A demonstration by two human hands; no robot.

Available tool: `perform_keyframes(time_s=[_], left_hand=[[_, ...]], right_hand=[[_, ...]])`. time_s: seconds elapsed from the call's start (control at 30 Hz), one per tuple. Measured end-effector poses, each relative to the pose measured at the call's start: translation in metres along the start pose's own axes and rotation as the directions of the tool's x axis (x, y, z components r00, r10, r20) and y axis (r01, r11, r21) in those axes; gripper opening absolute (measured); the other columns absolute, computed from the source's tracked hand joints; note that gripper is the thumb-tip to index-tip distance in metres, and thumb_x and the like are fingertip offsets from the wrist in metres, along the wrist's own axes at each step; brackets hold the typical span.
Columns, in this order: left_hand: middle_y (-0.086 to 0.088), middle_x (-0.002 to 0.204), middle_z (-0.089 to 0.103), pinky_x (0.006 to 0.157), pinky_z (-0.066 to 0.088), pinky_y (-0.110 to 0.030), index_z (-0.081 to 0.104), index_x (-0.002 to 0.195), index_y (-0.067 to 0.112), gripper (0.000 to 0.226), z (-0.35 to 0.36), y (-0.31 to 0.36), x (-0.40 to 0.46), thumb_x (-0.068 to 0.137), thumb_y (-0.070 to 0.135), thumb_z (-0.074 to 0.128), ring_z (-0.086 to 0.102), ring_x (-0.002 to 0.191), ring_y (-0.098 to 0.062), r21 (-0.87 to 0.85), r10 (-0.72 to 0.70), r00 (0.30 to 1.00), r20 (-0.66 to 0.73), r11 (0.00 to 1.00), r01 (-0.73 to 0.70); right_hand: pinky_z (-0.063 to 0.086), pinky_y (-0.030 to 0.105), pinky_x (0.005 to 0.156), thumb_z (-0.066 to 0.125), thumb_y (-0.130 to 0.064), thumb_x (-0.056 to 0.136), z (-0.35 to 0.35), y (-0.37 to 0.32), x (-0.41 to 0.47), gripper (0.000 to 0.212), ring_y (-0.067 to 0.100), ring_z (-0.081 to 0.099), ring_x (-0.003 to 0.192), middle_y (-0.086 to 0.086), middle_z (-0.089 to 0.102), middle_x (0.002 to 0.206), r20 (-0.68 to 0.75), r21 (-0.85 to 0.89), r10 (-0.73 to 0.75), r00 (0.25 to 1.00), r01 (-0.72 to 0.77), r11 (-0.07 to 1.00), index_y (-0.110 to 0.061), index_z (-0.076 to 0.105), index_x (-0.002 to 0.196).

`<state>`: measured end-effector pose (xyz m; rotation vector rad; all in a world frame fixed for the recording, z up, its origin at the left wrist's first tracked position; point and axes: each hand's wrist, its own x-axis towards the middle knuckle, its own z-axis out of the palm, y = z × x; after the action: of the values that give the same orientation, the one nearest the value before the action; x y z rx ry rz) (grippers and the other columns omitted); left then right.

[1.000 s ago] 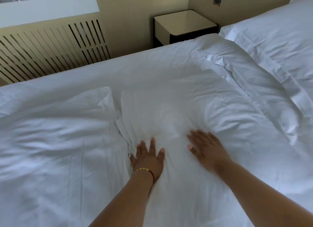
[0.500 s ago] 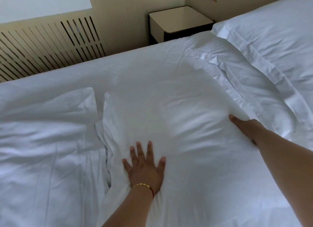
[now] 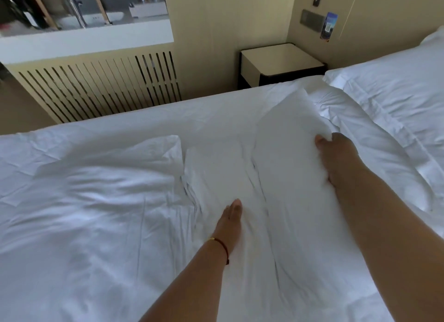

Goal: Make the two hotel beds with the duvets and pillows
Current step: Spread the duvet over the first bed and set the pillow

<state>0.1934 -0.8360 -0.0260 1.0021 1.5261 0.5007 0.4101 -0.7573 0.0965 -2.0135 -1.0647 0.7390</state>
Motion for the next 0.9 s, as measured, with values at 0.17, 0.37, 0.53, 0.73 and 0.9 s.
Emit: perform_keyframes(time_s=[0.17, 0.37, 0.53, 0.73, 0.9], left_hand=[[0.003, 0.158, 0.026, 0.118, 0.014, -0.043, 0.032, 0.150, 0.028, 0.068, -0.085, -0.001, -0.054, 0.095, 0.066, 0.022, 0.023, 0.145, -0.016, -0.396, 0.016, 1.000, 0.012, 0.918, -0.010], [-0.007, 0.147, 0.045, 0.110, 0.032, -0.056, 0.044, 0.144, 0.024, 0.071, -0.244, -0.050, -0.118, 0.093, 0.070, 0.026, 0.042, 0.135, -0.028, -0.758, -0.017, 0.999, -0.027, 0.652, -0.009], [-0.014, 0.124, 0.065, 0.085, 0.050, -0.048, 0.059, 0.128, 0.018, 0.072, -0.378, -0.127, -0.167, 0.091, 0.072, 0.028, 0.060, 0.115, -0.033, -0.874, -0.086, 0.994, -0.067, 0.486, -0.017], [-0.017, 0.134, 0.055, 0.103, 0.041, -0.054, 0.050, 0.137, 0.015, 0.080, -0.447, -0.184, -0.184, 0.086, 0.075, 0.037, 0.056, 0.118, -0.035, -0.848, -0.200, 0.980, -0.008, 0.521, 0.099], [-0.022, 0.137, 0.049, 0.104, 0.041, -0.055, 0.044, 0.139, 0.009, 0.082, -0.453, -0.161, -0.173, 0.083, 0.068, 0.053, 0.054, 0.120, -0.037, -0.743, -0.222, 0.975, 0.008, 0.651, 0.154]], right_hand=[[0.041, 0.036, 0.091, 0.040, -0.034, 0.099, 0.047, -0.111, -0.106, 0.037, 0.034, 0.052, 0.115, 0.013, 0.056, 0.124, -0.004, -0.103, -0.202, 0.979, 0.200, 0.974, -0.006, 0.049, 0.123], [0.034, 0.028, 0.067, 0.039, -0.030, 0.101, 0.180, -0.214, -0.279, 0.024, 0.024, 0.061, 0.092, 0.002, 0.053, 0.084, 0.156, -0.208, -0.469, 0.869, 0.493, 0.845, -0.012, 0.046, 0.116], [0.045, 0.034, 0.087, 0.049, -0.015, 0.092, 0.332, -0.237, -0.402, 0.031, 0.026, 0.060, 0.104, 0.008, 0.062, 0.112, 0.482, -0.345, -0.226, 0.847, 0.421, 0.839, -0.013, 0.042, 0.123], [0.040, 0.031, 0.096, 0.039, -0.013, 0.101, 0.391, -0.293, -0.443, 0.031, 0.027, 0.048, 0.126, 0.013, 0.049, 0.139, 0.783, -0.235, -0.156, 0.601, 0.519, 0.822, 0.000, 0.053, 0.126], [0.026, 0.050, 0.110, 0.022, -0.052, 0.097, 0.344, -0.216, -0.329, 0.060, 0.034, 0.036, 0.133, 0.011, 0.039, 0.145, 0.433, -0.501, -0.125, 0.893, 0.353, 0.790, -0.014, 0.037, 0.141]])
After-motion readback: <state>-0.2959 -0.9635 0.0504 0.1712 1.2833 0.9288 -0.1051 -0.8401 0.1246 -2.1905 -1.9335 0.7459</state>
